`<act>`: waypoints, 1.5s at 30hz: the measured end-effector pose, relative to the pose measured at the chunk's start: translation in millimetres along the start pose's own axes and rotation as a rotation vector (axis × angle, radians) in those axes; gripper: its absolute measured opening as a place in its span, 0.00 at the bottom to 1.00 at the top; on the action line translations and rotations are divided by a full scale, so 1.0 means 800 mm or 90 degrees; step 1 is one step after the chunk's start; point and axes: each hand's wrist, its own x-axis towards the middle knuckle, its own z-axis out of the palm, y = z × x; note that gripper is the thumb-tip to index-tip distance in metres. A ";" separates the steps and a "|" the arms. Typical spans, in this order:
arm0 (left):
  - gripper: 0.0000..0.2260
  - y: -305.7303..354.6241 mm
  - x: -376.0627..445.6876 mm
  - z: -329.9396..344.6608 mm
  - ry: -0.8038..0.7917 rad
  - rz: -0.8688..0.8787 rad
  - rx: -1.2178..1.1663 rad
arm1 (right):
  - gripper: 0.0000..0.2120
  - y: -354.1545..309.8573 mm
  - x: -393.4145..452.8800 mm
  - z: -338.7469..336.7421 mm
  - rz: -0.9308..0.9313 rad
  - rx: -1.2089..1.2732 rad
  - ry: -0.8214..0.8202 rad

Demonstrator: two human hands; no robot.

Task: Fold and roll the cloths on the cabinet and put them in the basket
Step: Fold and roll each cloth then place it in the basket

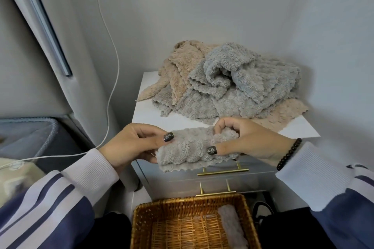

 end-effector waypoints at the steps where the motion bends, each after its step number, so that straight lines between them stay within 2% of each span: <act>1: 0.30 -0.001 -0.002 0.005 0.017 0.025 0.016 | 0.15 0.001 -0.001 0.001 0.000 -0.027 0.028; 5: 0.16 -0.001 -0.012 0.021 0.041 0.079 -0.022 | 0.18 -0.001 -0.009 0.003 -0.035 -0.031 0.092; 8: 0.26 -0.007 -0.018 0.035 0.048 0.067 -0.061 | 0.24 -0.003 -0.017 0.004 -0.075 -0.002 0.118; 10: 0.30 -0.012 -0.021 0.040 0.038 0.054 -0.097 | 0.28 -0.001 -0.020 0.005 -0.095 -0.052 0.125; 12: 0.33 -0.019 -0.022 0.042 0.001 0.006 -0.135 | 0.29 0.000 -0.023 0.006 -0.099 -0.095 0.128; 15: 0.40 -0.024 -0.023 0.039 -0.087 -0.094 -0.100 | 0.29 0.004 -0.026 -0.001 -0.088 -0.178 0.110; 17: 0.41 -0.031 -0.020 0.038 -0.112 -0.109 -0.059 | 0.30 0.002 -0.033 -0.004 -0.045 -0.227 0.070; 19: 0.37 -0.038 -0.015 0.039 -0.101 -0.105 -0.025 | 0.32 0.003 -0.038 -0.003 0.015 -0.218 0.003; 22: 0.36 -0.050 -0.008 0.041 -0.111 -0.104 -0.024 | 0.30 0.012 -0.041 0.006 0.088 -0.248 -0.067; 25: 0.35 -0.070 0.000 0.044 -0.153 -0.118 -0.105 | 0.40 0.029 -0.032 0.012 0.142 -0.367 -0.078; 28: 0.29 -0.107 0.010 0.048 -0.158 -0.165 -0.228 | 0.33 0.047 -0.020 0.025 0.171 -0.386 -0.087; 31: 0.23 -0.155 0.016 0.060 -0.148 -0.242 -0.349 | 0.35 0.073 -0.008 0.043 0.238 -0.426 -0.104; 33: 0.15 -0.190 0.021 0.073 -0.118 -0.291 -0.354 | 0.27 0.100 -0.001 0.056 0.293 -0.459 -0.126; 36: 0.14 -0.243 0.034 0.087 -0.073 -0.367 -0.369 | 0.16 0.149 0.012 0.078 0.382 -0.449 -0.149; 39: 0.16 -0.286 0.044 0.096 -0.017 -0.444 -0.329 | 0.22 0.204 0.021 0.103 0.460 -0.406 -0.132; 42: 0.15 -0.323 0.050 0.107 0.042 -0.508 -0.130 | 0.27 0.253 0.021 0.138 0.526 -0.334 -0.075; 45: 0.12 -0.356 0.056 0.120 0.066 -0.567 -0.035 | 0.16 0.292 0.020 0.170 0.586 -0.277 -0.024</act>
